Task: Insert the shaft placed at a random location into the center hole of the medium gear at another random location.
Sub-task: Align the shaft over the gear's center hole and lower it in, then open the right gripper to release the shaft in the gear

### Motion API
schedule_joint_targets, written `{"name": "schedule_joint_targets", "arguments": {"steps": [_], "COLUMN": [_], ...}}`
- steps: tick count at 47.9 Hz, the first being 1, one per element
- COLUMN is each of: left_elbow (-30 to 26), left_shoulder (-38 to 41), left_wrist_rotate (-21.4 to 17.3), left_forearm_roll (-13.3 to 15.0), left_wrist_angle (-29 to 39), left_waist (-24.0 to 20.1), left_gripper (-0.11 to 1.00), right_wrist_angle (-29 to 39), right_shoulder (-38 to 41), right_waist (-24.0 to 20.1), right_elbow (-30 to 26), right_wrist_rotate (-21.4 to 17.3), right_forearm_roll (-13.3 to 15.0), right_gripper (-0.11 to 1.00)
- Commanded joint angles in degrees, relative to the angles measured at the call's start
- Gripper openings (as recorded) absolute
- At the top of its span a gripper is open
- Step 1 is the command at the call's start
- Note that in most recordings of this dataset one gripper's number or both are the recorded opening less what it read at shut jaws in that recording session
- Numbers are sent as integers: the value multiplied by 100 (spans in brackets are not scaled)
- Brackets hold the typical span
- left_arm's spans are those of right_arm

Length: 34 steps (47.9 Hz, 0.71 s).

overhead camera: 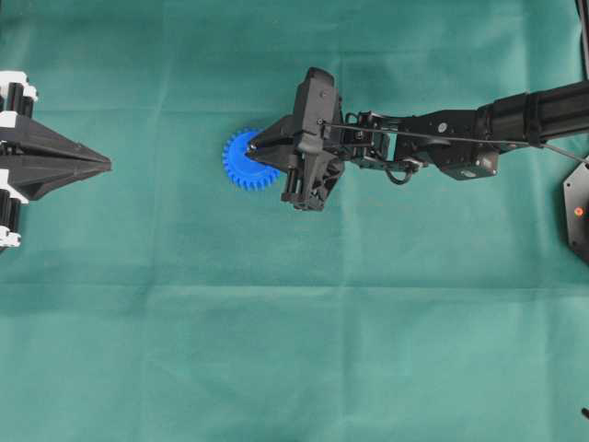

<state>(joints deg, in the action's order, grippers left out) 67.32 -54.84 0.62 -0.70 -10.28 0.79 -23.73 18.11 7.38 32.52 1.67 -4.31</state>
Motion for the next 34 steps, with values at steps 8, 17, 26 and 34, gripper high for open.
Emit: {"name": "schedule_joint_targets", "arguments": {"steps": [8,17,26,34], "left_elbow": [-88,-88,-88,-88], "left_shoulder": [44,44,35,35], "left_wrist_rotate": [-9,-9,-9,-9], "left_forearm_roll": [-9,-9,-9,-9], "left_wrist_angle": [-35,-35,-26,-35], "left_waist": [-18,-18,-18,-18], "left_gripper": [0,0,0,0], "right_wrist_angle": [-70,-62,-62,-62], "right_shoulder": [-97,-97,-97,-105], "right_waist": [9,18,9,9], "right_elbow": [-132,-141,-167,-176], "right_wrist_rotate": [79,62,53,53], "right_forearm_roll": [0,0,-18,-18], "right_gripper": [14,24,79,87]}}
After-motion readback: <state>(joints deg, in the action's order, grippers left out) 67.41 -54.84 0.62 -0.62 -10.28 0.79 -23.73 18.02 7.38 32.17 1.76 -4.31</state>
